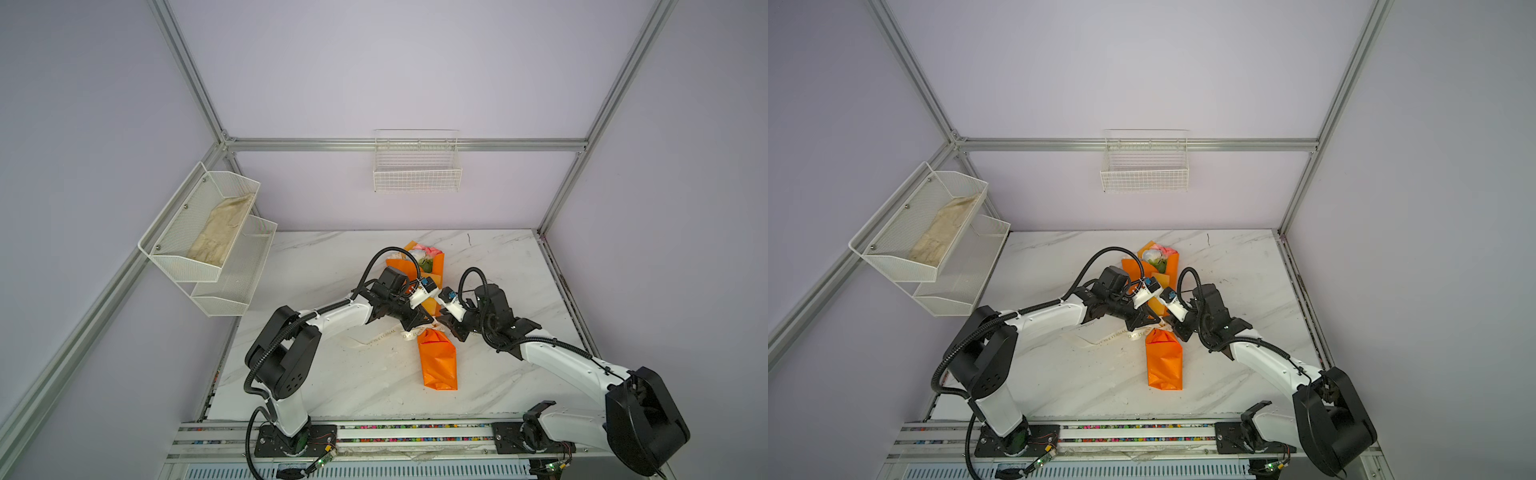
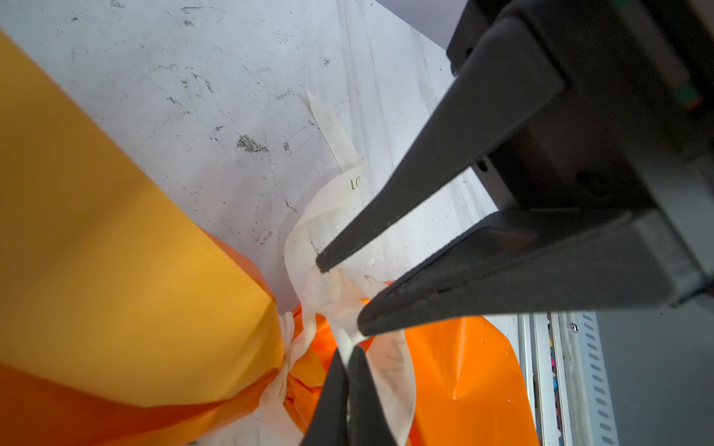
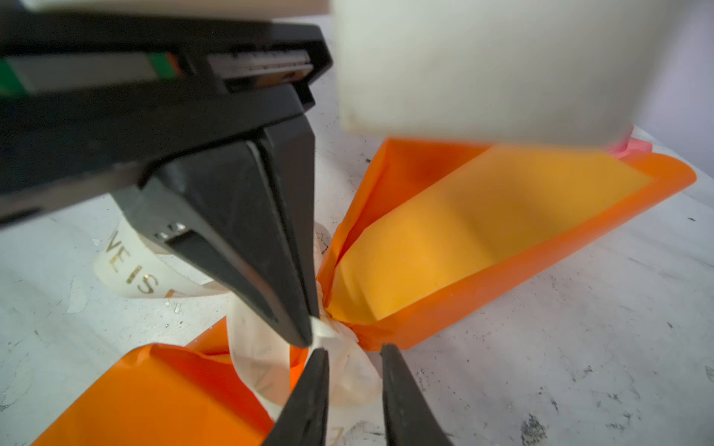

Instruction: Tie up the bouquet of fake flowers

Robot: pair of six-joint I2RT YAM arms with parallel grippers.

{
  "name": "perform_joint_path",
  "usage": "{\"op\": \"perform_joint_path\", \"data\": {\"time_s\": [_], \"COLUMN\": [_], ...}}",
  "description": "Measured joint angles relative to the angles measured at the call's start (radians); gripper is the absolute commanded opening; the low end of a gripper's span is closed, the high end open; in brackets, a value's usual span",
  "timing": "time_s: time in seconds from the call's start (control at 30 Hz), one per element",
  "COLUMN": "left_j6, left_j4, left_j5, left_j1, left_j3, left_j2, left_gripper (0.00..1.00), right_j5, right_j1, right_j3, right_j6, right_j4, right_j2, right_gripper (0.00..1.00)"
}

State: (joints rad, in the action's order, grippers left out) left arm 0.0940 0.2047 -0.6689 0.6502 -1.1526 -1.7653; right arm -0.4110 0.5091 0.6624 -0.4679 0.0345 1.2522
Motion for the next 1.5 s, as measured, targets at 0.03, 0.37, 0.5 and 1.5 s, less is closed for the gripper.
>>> {"op": "perform_joint_path", "data": {"time_s": [0.03, 0.37, 0.5, 1.5], "left_j6": [-0.005, -0.034, -0.035, -0.054], "left_j4": [-0.008, -0.05, -0.069, -0.084], "left_j5": [-0.002, -0.008, -0.011, -0.034], "left_j1": [-0.001, -0.008, -0.009, -0.015], "left_j3": [0.006, 0.021, 0.03, 0.038], "left_j2": [0.0, 0.0, 0.0, 0.0], "left_gripper": [0.04, 0.04, 0.04, 0.06], "right_j5": [-0.004, -0.04, -0.055, -0.039], "right_j1": [-0.001, -0.004, -0.005, -0.005], "right_j3": [0.0, 0.0, -0.002, -0.058], "right_j6": [-0.008, -0.043, -0.063, -0.071], "right_j4": [0.007, 0.02, 0.018, 0.104], "right_j2": [0.003, 0.019, 0.019, 0.076], "right_gripper": [0.32, 0.33, 0.33, 0.15]}}
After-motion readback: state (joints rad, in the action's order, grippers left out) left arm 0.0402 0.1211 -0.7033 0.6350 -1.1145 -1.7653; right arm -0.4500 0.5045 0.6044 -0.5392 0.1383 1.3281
